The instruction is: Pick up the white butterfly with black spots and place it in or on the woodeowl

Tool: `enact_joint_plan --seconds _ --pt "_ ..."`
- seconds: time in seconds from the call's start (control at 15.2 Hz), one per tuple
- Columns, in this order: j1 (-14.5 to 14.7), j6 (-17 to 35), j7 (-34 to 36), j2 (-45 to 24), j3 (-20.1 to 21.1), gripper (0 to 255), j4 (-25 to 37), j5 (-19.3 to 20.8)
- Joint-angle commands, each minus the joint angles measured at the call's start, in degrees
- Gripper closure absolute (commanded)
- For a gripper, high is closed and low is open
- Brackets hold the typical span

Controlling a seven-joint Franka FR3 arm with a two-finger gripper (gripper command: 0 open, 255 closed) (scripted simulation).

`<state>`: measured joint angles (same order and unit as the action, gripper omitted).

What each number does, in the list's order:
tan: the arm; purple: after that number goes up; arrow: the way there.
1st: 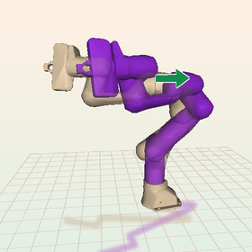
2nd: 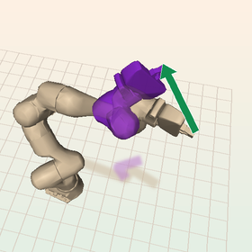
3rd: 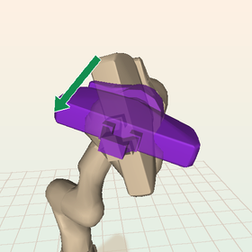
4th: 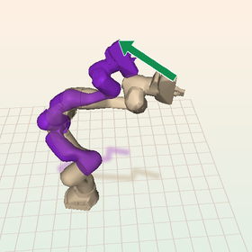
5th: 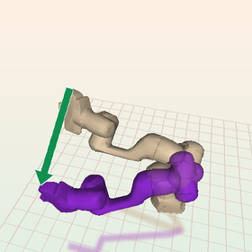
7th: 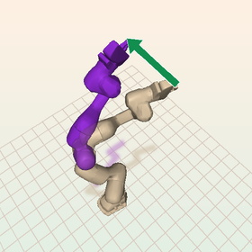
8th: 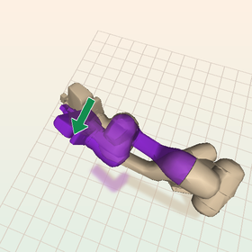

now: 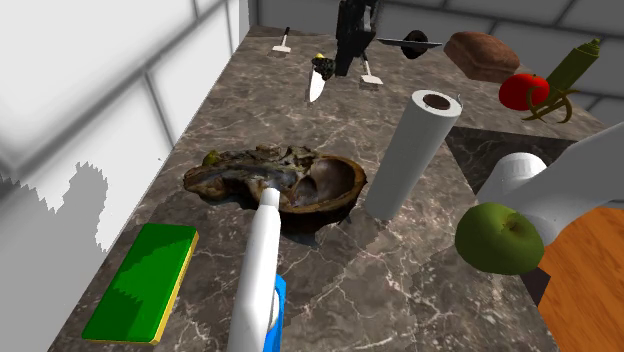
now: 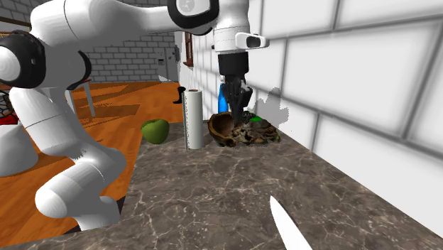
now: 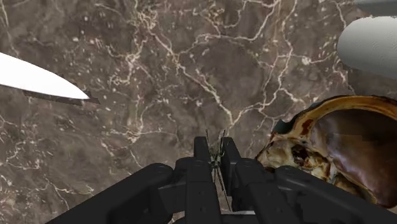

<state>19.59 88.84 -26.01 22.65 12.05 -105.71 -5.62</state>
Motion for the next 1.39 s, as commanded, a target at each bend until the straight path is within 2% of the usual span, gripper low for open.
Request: enact_joint_plan --seconds 0.0,0.13,0.66,1.12,1.32 --pt "0.0 -1.7 0.2 -0.7 0.0 255 2.3 0.1" --pt "-0.1 -3.2 0.3 -1.4 0.0 255 4.6 0.2" --pt "3.0 -3.0 12.6 -8.5 9.1 255 12.0 0.7" --pt "6.6 -4.0 24.0 -18.6 17.0 255 22.6 4.9" --pt "6.5 -1.3 23.6 -17.3 16.7 255 18.7 4.3"
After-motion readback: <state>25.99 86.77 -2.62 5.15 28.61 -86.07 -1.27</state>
